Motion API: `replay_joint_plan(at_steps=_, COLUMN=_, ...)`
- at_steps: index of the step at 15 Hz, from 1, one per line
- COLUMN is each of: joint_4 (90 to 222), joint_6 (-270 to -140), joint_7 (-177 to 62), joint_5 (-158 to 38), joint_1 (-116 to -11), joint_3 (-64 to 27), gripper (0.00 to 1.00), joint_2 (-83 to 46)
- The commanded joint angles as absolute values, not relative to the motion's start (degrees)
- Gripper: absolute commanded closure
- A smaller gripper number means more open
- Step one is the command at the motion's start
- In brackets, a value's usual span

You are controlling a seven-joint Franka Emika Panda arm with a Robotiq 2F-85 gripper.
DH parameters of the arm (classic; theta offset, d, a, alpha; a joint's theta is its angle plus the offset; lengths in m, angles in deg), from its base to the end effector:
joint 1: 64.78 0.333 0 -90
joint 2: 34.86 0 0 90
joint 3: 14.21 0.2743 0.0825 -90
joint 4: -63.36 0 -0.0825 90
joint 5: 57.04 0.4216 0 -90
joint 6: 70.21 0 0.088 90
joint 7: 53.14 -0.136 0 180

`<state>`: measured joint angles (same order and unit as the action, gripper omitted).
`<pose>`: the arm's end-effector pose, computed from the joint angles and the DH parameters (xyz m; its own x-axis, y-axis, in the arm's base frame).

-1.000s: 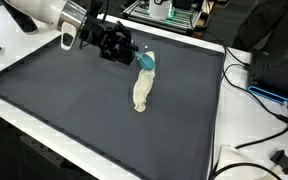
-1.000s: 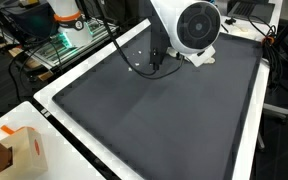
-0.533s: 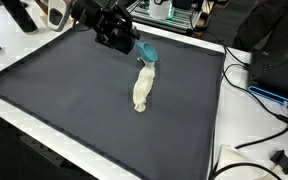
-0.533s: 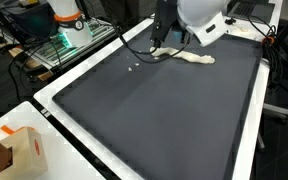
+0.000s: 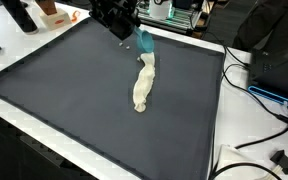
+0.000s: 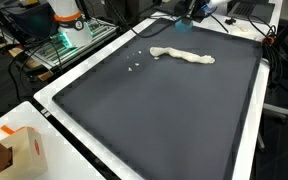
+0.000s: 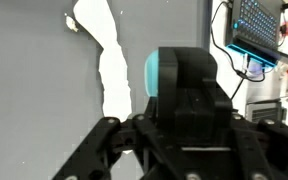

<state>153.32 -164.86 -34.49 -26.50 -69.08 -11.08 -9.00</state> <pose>0.6515 0.0494 0.2939 0.9557 0.2165 -0.1992 0.0661 -0.8178 -0.5717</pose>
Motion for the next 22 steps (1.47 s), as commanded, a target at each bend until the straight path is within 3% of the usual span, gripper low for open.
replay_joint_plan(at_steps=1, joint_4=154.24, joint_6=-166.83, joint_7=-43.06, joint_5=-34.25, joint_1=-65.98, joint_3=-11.98, gripper=0.75, joint_2=-11.97)
replay_joint_plan(at_steps=12, joint_4=152.88, joint_6=-165.25, joint_7=-57.09, joint_5=-55.37, joint_1=-59.56, joint_3=-11.76, gripper=0.75, joint_2=-13.99)
replay_joint_plan(at_steps=13, joint_4=152.14, joint_6=-166.38, joint_7=-55.5, joint_5=-52.18, joint_1=-60.89, joint_3=-11.19, gripper=0.5, joint_2=-12.64)
replay_joint_plan(at_steps=19, joint_4=152.09, joint_6=-166.28, joint_7=-56.23, joint_5=-54.02, joint_1=-60.16, joint_3=-11.21, gripper=0.5, joint_2=-12.89)
replay_joint_plan(at_steps=20, joint_4=152.09, joint_6=-166.28, joint_7=-56.23, joint_5=-54.02, joint_1=-60.16, joint_3=-11.22, gripper=0.75, joint_2=-12.89)
replay_joint_plan(at_steps=22, joint_4=151.3, joint_6=-165.54, joint_7=-61.21, joint_5=-58.16, joint_1=-58.01, joint_3=-11.95, gripper=0.75, joint_2=-11.74)
